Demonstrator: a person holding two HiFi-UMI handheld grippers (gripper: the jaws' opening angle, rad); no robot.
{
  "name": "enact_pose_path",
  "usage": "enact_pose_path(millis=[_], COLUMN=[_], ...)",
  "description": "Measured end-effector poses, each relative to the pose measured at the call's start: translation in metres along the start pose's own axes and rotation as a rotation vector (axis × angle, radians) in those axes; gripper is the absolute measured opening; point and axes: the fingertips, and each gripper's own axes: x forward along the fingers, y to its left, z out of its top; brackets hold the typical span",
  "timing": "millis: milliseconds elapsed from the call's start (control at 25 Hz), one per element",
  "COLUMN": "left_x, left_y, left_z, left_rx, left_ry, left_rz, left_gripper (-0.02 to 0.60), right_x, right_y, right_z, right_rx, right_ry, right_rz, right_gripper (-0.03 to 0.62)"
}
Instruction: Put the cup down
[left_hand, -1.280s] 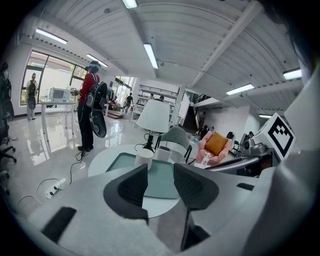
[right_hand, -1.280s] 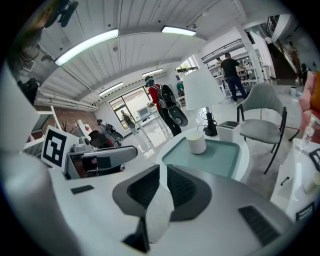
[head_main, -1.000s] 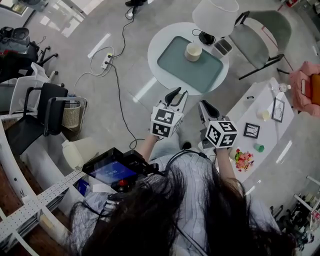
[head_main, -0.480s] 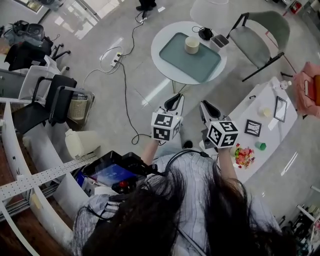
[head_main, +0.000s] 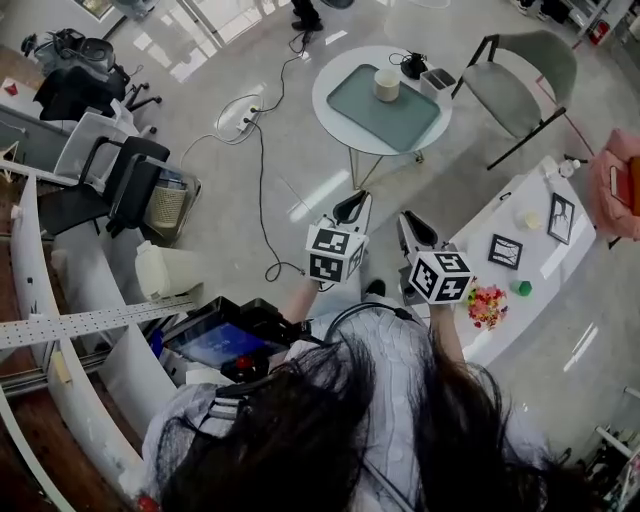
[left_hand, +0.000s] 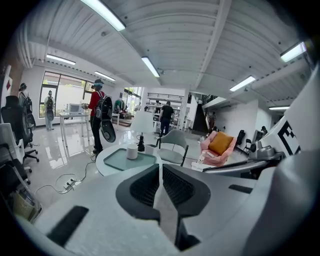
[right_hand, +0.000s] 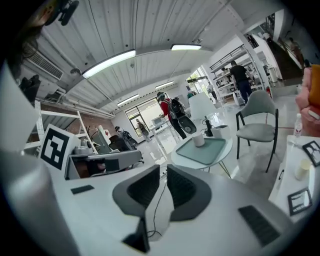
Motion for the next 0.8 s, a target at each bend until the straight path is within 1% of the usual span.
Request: enact_pose_path(millis=[280,440,640,800], left_x=[-0.02,-0.029,-0.045,-0.067], left_y=[-0.028,-0.03,-0.031,-0.024], left_z=[-0.006,-0.01,-0.008,-0.018], left_rx=[0.042,0.037,0.085,0.098], left_ry=[-0.014,-0.019,-0.036,-0.036], left_rz=[-0.043,-0.064,-0.091,-0.106], left_gripper=[0.035,0.034,0.034,0.034], right_x=[-0.021,-0.025,-0.029,-0.028], right_y=[0.023,0.035,0.049,0.068], right_z=[-0.01,-0.01,-0.009,-0.015], right_rx=[-0.031,-0.057,-0.068,-0.068], right_ry=[-0.015,-0.021,-0.039,-0.046], right_rz=[0.008,0.001,-0.019,-0.039], right_gripper=[0.061,0.061,0.061,0.061])
